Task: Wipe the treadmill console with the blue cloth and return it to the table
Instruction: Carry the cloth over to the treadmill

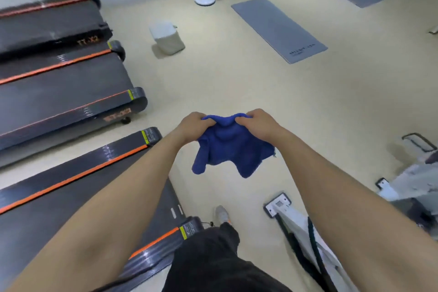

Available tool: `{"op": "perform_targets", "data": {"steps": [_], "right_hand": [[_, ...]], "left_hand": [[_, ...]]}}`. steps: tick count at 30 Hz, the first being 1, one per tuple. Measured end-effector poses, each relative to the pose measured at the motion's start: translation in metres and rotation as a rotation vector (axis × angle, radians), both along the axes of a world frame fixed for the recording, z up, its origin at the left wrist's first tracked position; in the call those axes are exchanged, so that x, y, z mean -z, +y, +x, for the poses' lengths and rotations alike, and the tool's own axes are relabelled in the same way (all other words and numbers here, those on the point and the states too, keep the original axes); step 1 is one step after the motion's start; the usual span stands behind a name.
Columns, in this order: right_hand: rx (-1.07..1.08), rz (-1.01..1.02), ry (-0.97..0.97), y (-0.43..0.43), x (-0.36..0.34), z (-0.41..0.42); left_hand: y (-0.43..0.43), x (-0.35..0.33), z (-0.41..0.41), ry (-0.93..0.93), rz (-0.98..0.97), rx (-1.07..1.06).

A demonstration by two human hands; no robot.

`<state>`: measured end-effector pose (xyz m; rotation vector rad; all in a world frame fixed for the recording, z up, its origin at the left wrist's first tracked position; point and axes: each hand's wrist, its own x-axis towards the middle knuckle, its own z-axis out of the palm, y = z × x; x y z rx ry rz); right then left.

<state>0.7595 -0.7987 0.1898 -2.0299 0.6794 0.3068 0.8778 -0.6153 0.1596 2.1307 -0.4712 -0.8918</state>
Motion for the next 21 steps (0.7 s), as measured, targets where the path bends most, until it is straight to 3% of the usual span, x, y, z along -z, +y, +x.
{"op": "perform_targets", "data": {"steps": [9,21], "right_hand": [[-0.510,-0.041,0.039,0.054,0.002,0.226],[-1.267,-0.240,-0.114,0.247,0.009,0.436]], "left_hand": [[0.089,0.006,0.129,0.028,0.091,-0.435],[0.265,-0.009,0.189,-0.061,0.250,-1.161]]}}
